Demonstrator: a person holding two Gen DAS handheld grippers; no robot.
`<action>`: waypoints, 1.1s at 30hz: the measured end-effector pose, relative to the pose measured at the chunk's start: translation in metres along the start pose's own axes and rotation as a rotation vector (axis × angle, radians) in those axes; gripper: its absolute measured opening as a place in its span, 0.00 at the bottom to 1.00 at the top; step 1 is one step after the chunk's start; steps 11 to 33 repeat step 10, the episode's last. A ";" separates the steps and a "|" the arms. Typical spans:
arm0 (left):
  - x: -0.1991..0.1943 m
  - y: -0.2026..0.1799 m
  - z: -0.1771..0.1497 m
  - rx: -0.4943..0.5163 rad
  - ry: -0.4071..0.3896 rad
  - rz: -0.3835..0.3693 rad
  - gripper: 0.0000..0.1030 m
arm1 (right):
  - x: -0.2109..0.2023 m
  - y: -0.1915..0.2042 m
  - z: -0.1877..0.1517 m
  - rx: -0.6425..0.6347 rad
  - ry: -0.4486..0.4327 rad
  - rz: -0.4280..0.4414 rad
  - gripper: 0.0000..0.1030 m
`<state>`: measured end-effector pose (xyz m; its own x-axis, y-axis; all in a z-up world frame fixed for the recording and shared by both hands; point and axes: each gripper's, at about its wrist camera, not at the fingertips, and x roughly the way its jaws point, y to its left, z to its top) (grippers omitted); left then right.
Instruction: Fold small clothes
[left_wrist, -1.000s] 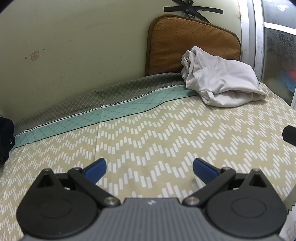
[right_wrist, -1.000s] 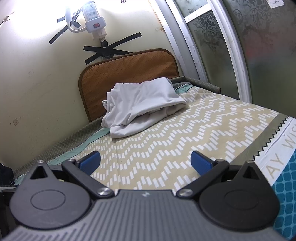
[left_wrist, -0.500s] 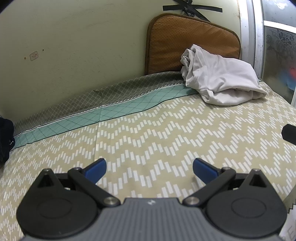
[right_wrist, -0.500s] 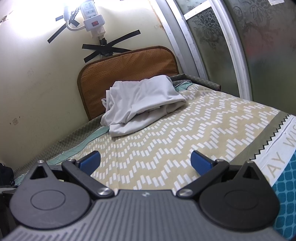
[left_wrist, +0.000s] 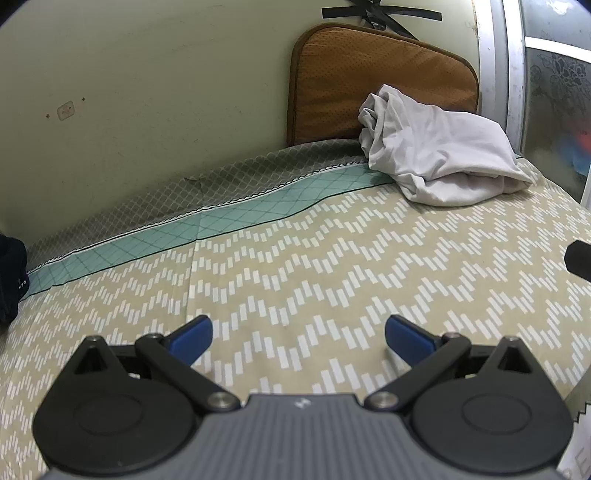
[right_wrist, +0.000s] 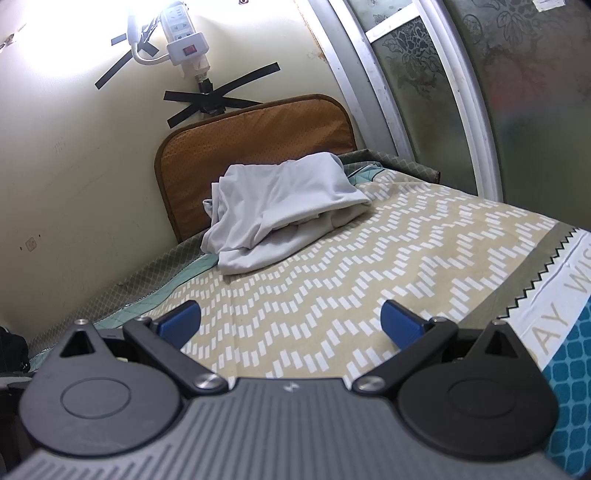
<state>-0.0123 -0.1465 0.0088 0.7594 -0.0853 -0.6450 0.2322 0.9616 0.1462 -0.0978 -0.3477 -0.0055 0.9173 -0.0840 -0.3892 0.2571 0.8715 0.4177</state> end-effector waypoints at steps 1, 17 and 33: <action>0.000 0.000 0.000 0.002 -0.001 0.000 1.00 | 0.000 0.000 0.000 0.000 0.000 0.000 1.00; -0.004 -0.001 -0.001 0.018 -0.016 -0.029 1.00 | 0.000 0.000 0.000 -0.001 0.001 0.001 1.00; -0.004 -0.001 -0.001 0.018 -0.016 -0.029 1.00 | 0.000 0.000 0.000 -0.001 0.001 0.001 1.00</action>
